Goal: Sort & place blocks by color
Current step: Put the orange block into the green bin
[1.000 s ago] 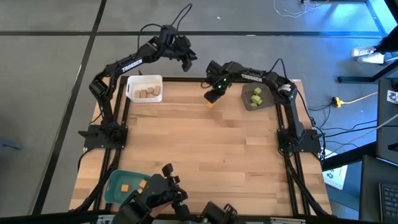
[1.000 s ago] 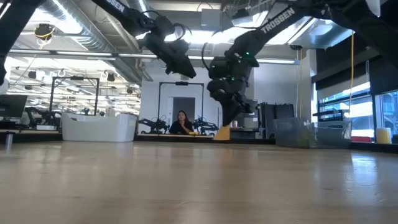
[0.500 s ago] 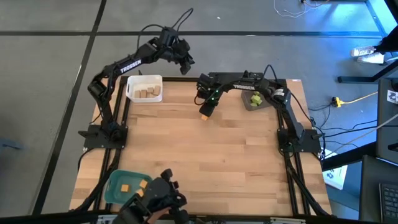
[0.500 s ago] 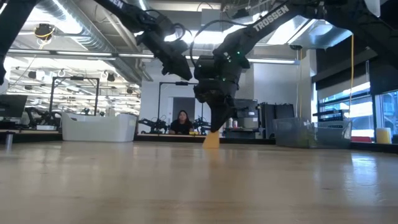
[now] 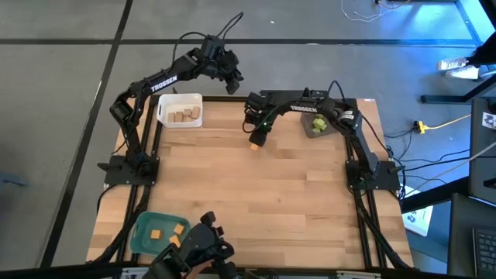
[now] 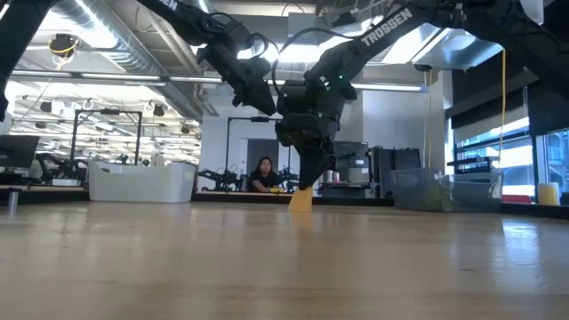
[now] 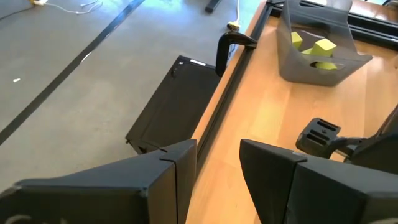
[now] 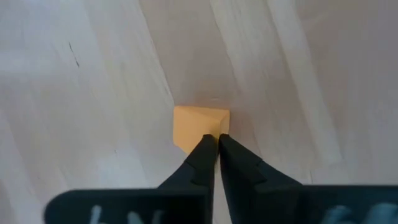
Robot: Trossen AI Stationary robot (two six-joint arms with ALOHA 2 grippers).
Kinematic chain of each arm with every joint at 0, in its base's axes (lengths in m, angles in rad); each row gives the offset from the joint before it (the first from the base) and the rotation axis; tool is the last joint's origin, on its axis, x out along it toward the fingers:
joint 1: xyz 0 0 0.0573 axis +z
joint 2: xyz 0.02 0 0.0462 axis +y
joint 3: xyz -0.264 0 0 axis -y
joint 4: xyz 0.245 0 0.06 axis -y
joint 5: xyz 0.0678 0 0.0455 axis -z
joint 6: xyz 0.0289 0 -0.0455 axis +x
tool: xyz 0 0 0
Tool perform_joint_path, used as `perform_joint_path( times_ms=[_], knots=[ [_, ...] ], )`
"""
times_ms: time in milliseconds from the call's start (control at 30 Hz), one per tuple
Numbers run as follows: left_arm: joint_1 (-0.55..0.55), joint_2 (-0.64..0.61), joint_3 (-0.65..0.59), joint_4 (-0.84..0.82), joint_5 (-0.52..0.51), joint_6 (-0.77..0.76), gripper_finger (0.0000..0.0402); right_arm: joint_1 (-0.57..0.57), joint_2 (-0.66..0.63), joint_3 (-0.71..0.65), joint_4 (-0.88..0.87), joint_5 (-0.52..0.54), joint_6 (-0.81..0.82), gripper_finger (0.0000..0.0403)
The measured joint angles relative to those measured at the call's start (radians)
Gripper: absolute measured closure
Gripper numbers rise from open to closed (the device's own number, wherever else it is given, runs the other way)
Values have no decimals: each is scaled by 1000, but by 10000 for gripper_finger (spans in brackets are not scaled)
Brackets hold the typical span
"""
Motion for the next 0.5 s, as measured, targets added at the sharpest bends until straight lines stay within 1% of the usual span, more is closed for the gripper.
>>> perform_joint_path(
  times_ms=[67,267,400,500],
  knots=[
    [0,0,0,0,0,-1,285,0,2,0,3,3,-19,372],
    [0,0,0,0,0,-1,285,0,2,11,-7,13,-27,369],
    [0,-1,0,0,-1,-1,285,-3,8,82,-60,36,-30,369],
    [1,-14,0,-7,-10,0,285,-4,4,153,-104,84,-47,368]
  ],
)
